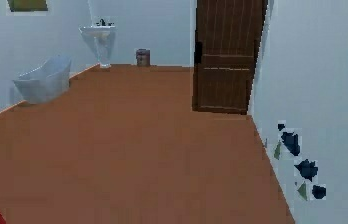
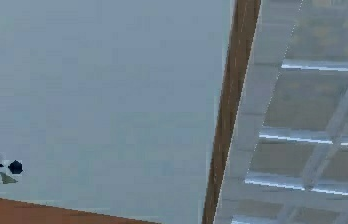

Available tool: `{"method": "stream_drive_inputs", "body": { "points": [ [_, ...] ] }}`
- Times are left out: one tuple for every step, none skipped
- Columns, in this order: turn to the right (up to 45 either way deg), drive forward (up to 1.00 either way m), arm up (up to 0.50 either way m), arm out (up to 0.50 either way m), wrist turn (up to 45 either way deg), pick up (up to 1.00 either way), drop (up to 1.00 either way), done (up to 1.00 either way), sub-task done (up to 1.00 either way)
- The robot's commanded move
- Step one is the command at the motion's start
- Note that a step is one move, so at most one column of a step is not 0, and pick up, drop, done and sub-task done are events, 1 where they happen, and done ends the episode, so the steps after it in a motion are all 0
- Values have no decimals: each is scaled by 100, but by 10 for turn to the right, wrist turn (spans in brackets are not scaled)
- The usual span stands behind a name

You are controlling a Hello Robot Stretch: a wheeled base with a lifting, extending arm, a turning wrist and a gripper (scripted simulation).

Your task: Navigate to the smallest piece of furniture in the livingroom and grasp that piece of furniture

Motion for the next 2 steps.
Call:
{"method": "stream_drive_inputs", "body": {
  "points": [
    [0, 100, 0, 0, 0, 0, 0, 0, 0],
    [0, 100, 0, 0, 0, 0, 0, 0, 0]
  ]
}}
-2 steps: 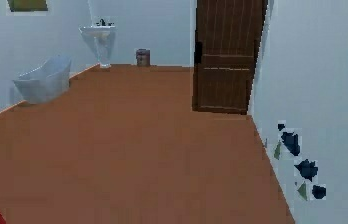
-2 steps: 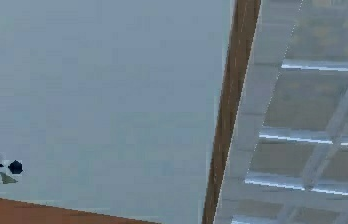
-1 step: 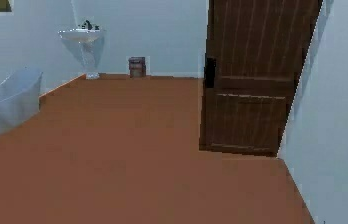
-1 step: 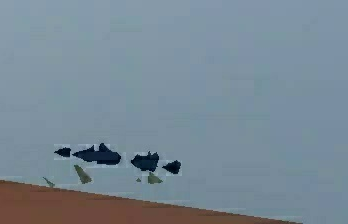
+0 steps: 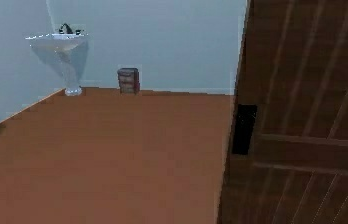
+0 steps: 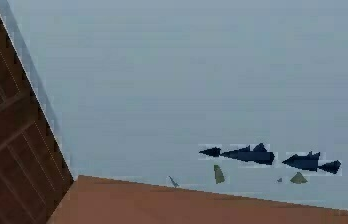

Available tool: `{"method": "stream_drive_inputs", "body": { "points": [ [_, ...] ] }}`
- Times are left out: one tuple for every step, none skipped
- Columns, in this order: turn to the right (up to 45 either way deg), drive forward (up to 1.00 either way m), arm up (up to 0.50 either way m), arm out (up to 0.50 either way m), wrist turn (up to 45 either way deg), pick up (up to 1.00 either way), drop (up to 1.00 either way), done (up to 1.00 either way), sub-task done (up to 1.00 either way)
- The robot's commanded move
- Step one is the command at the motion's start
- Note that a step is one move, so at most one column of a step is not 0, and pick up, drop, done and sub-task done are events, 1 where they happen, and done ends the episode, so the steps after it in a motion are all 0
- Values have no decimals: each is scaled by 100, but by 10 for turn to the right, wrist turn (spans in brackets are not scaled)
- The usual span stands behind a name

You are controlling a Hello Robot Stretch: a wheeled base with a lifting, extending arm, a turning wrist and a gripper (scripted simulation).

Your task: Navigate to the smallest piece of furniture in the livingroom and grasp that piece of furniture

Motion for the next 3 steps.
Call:
{"method": "stream_drive_inputs", "body": {
  "points": [
    [-30, 0, 0, 0, 0, 0, 0, 0, 0],
    [0, 75, 0, 0, 0, 0, 0, 0, 0],
    [90, 0, 0, 0, 0, 0, 0, 0, 0]
  ]
}}
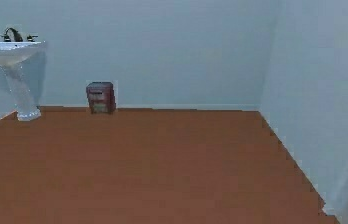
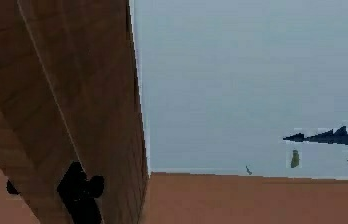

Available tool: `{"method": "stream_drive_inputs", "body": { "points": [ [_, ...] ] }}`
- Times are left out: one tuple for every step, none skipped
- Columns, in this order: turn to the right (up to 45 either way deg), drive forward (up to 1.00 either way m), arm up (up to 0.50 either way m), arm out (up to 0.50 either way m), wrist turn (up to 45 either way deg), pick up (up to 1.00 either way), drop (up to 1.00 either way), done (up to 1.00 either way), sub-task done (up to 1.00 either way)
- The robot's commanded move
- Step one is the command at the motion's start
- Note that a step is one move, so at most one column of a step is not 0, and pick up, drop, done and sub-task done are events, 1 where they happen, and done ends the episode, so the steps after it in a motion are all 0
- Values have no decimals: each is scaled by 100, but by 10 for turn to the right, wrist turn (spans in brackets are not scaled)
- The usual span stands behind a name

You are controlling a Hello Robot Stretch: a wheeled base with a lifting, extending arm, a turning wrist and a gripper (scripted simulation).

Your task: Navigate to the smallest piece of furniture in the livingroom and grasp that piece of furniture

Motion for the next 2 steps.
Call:
{"method": "stream_drive_inputs", "body": {
  "points": [
    [0, 50, 0, 0, 0, 0, 0, 0, 0],
    [450, 0, 0, 0, 0, 0, 0, 0, 0]
  ]
}}
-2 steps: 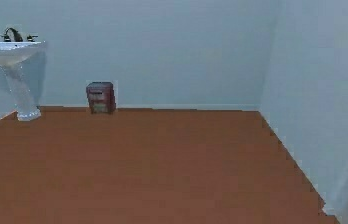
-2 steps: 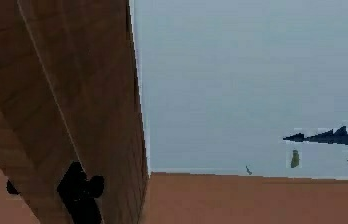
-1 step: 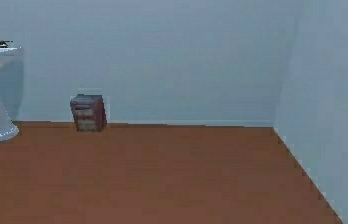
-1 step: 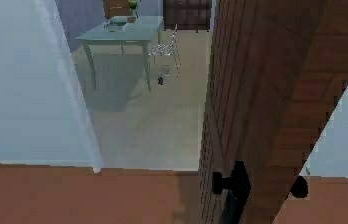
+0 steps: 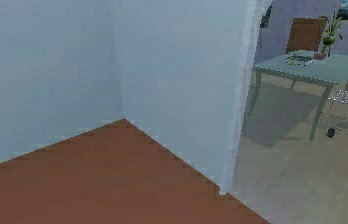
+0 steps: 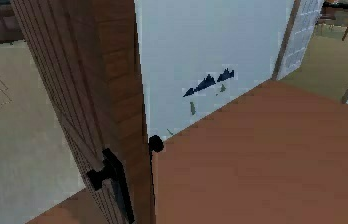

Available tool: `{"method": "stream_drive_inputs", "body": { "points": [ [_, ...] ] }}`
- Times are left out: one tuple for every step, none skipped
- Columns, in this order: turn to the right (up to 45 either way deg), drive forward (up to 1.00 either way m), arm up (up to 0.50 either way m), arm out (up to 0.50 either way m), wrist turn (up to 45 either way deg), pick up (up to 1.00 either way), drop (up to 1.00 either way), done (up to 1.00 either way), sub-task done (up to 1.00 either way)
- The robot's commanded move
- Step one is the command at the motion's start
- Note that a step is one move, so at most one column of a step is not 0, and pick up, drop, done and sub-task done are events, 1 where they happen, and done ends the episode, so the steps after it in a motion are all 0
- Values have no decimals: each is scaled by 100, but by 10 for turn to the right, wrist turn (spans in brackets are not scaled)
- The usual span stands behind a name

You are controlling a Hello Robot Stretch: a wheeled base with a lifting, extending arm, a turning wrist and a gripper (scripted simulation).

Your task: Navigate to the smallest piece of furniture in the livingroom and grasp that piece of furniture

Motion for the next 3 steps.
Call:
{"method": "stream_drive_inputs", "body": {
  "points": [
    [60, 0, 0, 0, 0, 0, 0, 0, 0],
    [0, 40, 0, 0, 0, 0, 0, 0, 0],
    [390, 0, 0, 0, 0, 0, 0, 0, 0]
  ]
}}
